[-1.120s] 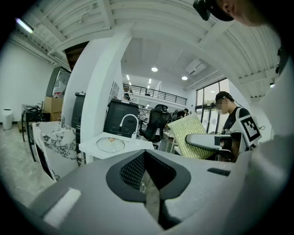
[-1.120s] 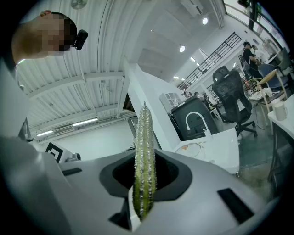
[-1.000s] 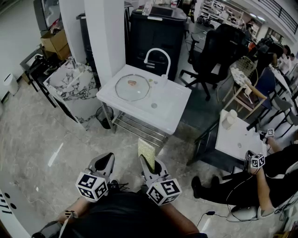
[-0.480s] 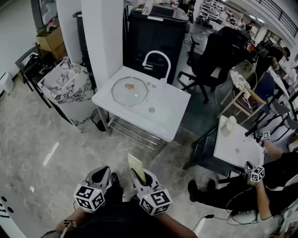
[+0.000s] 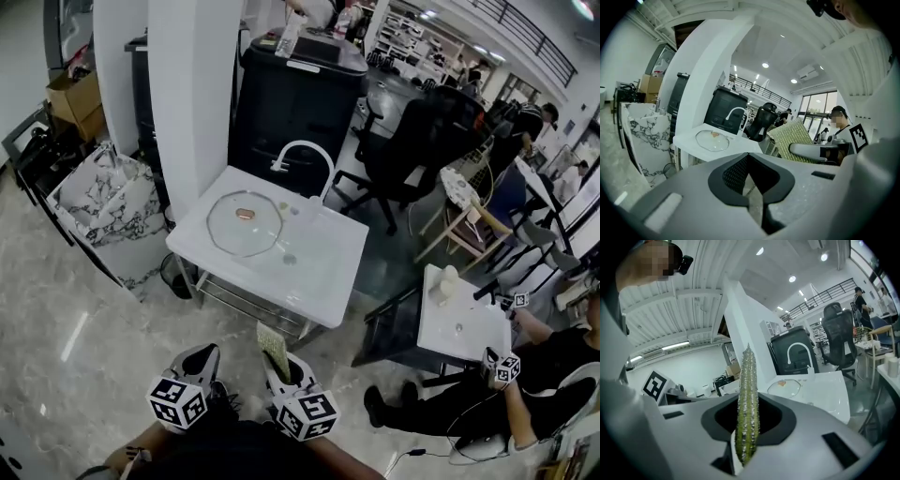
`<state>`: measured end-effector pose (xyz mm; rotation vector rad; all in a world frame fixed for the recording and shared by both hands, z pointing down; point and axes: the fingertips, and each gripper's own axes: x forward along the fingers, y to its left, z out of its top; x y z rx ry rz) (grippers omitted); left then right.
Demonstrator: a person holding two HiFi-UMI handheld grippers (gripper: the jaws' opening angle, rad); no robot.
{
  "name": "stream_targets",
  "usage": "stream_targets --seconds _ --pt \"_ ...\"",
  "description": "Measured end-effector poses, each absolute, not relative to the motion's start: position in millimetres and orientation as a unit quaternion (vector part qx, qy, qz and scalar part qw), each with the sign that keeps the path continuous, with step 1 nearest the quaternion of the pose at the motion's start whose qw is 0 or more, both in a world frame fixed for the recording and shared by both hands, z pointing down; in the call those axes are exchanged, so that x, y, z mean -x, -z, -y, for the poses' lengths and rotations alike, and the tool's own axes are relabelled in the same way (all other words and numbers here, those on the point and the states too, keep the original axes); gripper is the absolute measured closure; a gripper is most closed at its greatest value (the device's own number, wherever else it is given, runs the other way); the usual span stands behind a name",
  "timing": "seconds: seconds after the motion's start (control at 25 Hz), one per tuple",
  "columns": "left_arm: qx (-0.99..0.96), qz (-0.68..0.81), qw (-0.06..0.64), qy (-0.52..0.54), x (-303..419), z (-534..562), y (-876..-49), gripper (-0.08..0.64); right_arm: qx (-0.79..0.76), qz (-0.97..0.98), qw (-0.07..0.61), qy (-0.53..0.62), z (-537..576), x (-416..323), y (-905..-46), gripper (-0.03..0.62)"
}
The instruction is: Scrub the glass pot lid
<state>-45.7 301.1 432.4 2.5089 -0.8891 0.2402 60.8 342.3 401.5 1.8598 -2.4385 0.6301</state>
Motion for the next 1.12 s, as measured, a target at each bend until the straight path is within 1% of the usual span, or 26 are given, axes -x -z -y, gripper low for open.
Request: stream_targets --seconds 0.2,0.32,0.4,0.6,0.76,1.12 --pt "-0.93 0.264 0.24 -0.083 31 -256 -431 0.56 -0.634 0.745 0.007 -0.209 -301 -64 -406 0.526" --pt "-0.929 0.256 0.251 -0.087 38 -227 -441 0.56 -0.642 0.733 0.006 -0.225 -275 -60 -416 0.526" --pt "-0.926 0.251 0.27 -0.087 46 -212 -447 0.561 -0.647 0.725 0.012 -0.236 -264 -55 -420 0.526" --pt "-0.925 0.238 0.289 -0.065 56 -181 -442 0.56 -0.646 0.722 0.041 -0.244 -231 -37 -422 0.526" --pt "-0.915 0.253 0.307 -0.066 68 -164 -456 0.56 -0.621 0.743 0.059 -0.242 -206 -17 -428 0.526" --pt "-0.884 0.354 0.299 -0.063 111 -97 -457 0.56 -0.563 0.778 0.033 -0.277 -128 -7 -441 0.526"
